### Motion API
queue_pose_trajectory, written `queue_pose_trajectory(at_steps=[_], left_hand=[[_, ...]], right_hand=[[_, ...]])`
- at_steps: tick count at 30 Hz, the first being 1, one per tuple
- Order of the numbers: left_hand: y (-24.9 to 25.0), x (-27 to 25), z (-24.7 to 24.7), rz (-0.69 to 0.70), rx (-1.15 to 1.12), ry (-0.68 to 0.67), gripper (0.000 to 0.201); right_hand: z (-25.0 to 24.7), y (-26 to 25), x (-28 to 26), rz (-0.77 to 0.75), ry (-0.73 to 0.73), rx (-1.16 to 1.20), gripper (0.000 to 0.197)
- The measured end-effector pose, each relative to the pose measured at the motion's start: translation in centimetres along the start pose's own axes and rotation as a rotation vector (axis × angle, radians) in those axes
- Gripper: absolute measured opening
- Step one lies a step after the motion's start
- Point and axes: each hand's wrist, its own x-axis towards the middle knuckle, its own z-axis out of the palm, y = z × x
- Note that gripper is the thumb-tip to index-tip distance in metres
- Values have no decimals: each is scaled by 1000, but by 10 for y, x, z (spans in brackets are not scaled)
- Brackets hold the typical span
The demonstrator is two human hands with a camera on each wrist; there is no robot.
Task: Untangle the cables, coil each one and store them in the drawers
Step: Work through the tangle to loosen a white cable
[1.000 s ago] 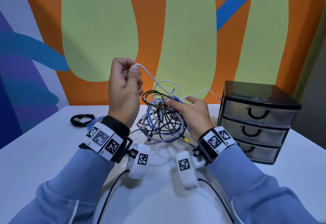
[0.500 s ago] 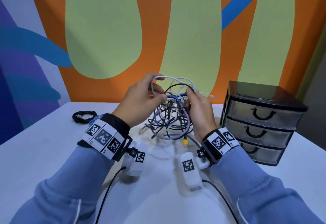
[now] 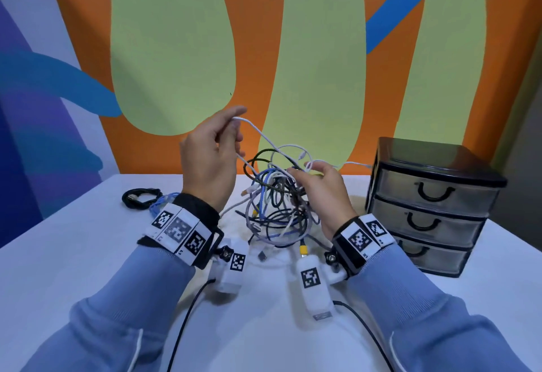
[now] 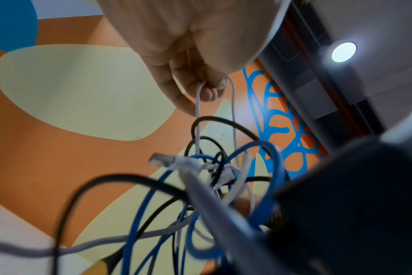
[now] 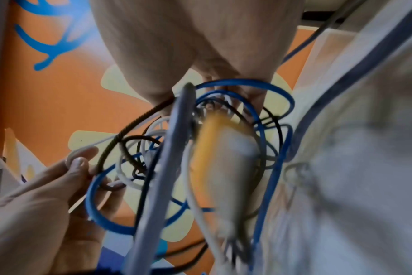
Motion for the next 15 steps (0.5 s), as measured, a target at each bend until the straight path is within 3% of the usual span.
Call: queue_pose_trajectory(at_steps=[8,10,13,15], left_hand=[[5,5,-7,288,239,-161,25],[2,4,-7,260,259,-198,27],[0,3,-6,87,274,-219,47],[1,2,-6,1,249,-266,44]], right_hand=[[-1,-2,-6,58,115,-6,64],[-6,-4,-7,-4,155,-53,59],[-9,-8,-10,-152,191,-87,52],[-8,-11,-13,-284,201,-93,42]])
